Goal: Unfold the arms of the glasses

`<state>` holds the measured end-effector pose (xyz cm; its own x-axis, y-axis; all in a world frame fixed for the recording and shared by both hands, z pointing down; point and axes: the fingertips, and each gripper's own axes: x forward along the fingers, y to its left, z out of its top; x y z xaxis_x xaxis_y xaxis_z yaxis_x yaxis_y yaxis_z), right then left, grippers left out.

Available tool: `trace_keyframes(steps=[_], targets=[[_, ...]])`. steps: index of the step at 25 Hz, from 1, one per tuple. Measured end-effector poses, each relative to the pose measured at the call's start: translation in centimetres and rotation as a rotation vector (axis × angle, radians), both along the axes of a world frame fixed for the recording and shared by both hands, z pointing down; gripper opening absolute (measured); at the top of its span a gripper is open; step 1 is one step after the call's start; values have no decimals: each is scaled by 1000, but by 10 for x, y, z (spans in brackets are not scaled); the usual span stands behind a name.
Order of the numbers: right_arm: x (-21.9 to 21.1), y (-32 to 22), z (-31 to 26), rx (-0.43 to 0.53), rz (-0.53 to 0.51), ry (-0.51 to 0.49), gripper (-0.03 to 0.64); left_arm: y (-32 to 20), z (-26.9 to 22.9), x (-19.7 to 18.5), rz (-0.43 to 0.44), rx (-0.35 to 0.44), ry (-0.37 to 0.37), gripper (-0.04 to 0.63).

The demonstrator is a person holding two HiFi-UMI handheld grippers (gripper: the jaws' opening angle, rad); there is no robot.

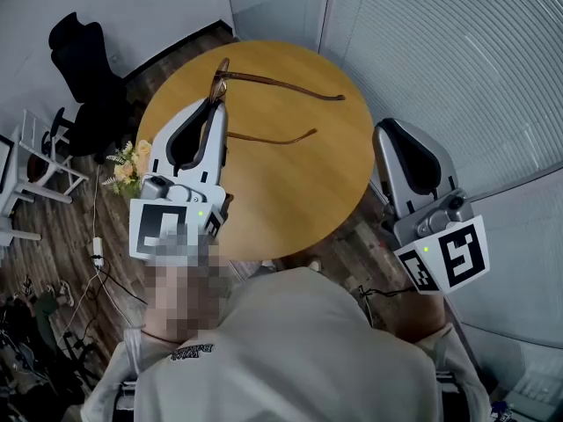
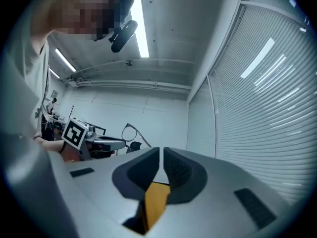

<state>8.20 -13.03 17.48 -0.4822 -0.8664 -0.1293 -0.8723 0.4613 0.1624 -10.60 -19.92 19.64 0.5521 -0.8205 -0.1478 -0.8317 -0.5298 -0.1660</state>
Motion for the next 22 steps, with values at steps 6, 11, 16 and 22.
trace_keyframes(steps=[6,11,16,22], targets=[[-3,1,14,-20,10,26,41,3,25,4,-8,-37,-32,46],[-3,-5,40,-76,17,59,41,4,50,2,-4,-92,-45,46],[1,-13,73,-159,25,78,41,2,80,0,-8,-150,-60,46],[5,-20,97,-215,40,64,41,0,111,-3,-16,-218,-82,46]])
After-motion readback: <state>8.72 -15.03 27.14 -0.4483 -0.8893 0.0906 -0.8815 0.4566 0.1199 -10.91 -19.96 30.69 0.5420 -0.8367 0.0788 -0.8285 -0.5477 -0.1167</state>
